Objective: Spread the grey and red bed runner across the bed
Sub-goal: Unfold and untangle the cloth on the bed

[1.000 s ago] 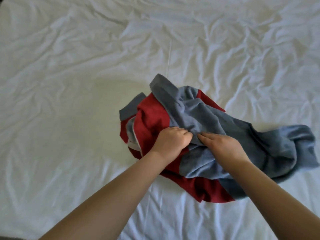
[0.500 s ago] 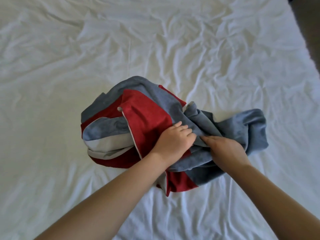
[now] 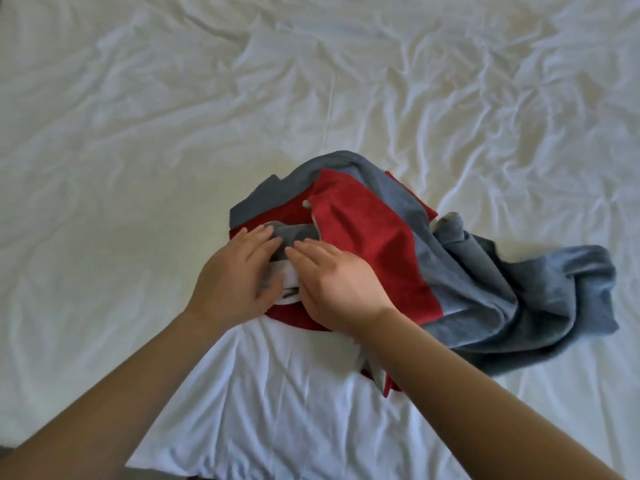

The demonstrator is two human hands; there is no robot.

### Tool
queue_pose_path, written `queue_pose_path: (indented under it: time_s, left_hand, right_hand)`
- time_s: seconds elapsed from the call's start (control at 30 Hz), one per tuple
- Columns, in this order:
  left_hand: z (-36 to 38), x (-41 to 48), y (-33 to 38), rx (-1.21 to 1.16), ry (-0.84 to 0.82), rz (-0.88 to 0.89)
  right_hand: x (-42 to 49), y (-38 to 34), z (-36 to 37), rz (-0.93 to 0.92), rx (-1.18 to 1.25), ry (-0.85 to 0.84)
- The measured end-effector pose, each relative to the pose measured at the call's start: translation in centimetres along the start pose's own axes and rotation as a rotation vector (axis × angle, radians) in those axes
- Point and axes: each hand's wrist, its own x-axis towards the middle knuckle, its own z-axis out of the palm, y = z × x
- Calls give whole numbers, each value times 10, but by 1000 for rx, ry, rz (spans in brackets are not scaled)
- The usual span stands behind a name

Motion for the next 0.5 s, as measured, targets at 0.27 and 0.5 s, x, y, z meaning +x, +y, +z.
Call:
queue_pose_path:
  time_s: [0.27,0.5]
  left_hand:
    - [33,-14,-23,12,-220,53]
    - [40,-11,-36,3,90,288]
  right_hand:
    - [16,2,62,203,-459,-463]
    - [33,-11,76,136,-723,-351]
